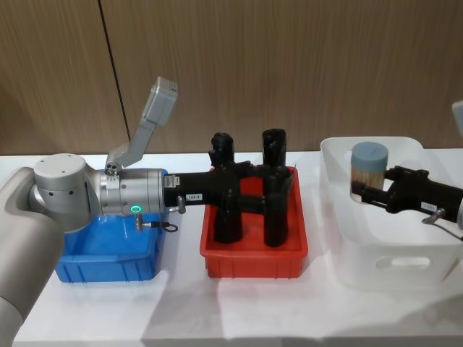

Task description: Pick the cotton swabs from the blue box and place them into the white box.

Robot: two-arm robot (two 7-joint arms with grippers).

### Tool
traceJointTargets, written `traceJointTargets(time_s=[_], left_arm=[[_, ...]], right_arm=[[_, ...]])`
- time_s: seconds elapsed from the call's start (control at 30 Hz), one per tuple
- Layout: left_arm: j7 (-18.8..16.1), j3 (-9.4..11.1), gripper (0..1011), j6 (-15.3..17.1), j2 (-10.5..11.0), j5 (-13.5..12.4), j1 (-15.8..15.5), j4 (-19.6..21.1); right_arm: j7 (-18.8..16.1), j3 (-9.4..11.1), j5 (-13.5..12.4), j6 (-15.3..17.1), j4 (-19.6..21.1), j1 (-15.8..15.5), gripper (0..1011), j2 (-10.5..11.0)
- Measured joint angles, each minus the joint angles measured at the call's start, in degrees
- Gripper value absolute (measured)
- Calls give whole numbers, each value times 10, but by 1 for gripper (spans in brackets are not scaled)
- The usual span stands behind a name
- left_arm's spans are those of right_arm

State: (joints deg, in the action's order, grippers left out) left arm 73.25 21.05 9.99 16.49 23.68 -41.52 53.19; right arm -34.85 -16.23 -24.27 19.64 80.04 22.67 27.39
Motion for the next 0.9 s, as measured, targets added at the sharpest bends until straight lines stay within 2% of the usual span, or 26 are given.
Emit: traceJointTargets(time_s=[0.4, 0.47, 0.5, 0.57, 0.63, 0.67, 0.83, 0.9], left_arm=[[0, 0, 1003, 0, 0, 0, 0, 0], [0, 0, 1003, 0, 0, 0, 0, 0], [0, 0, 1003, 0, 0, 0, 0, 0], [0, 0, 1003, 0, 0, 0, 0, 0], [0, 0, 1003, 0, 0, 0, 0, 0], [0, 0, 1003, 0, 0, 0, 0, 0], [0, 0, 1003, 0, 0, 0, 0, 0], [0, 0, 1003, 0, 0, 0, 0, 0]], right_arm=[[15, 0, 44, 11, -37, 18, 639, 2], [15, -2, 51, 14, -43, 21, 700, 1], [15, -2, 51, 14, -43, 21, 700, 1], [16, -4, 57, 16, -49, 24, 793, -1], [16, -6, 62, 18, -54, 26, 802, -2], [15, -6, 62, 18, -54, 26, 863, -2], [15, -10, 68, 21, -62, 30, 987, -4], [15, -10, 69, 21, -63, 31, 1002, -5]])
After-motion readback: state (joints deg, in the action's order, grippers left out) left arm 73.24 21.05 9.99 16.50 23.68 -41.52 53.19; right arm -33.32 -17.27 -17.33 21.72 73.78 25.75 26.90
